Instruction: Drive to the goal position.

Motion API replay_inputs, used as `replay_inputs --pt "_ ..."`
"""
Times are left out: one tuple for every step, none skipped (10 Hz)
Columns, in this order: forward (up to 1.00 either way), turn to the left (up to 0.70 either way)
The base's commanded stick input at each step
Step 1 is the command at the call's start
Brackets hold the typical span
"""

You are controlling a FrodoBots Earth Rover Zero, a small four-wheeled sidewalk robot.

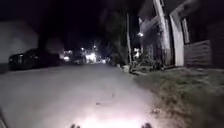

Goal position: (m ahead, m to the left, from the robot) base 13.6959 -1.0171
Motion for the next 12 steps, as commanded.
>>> replay_inputs --pt "0.70 0.00" --pt "0.70 0.00" --pt "0.70 0.00" --pt "0.70 0.00" --pt "0.70 0.00" --pt "0.70 0.00" --pt "0.70 0.00" --pt "0.70 0.00" --pt "0.70 0.00" --pt "0.70 0.00" --pt "0.70 0.00" --pt "0.70 0.00"
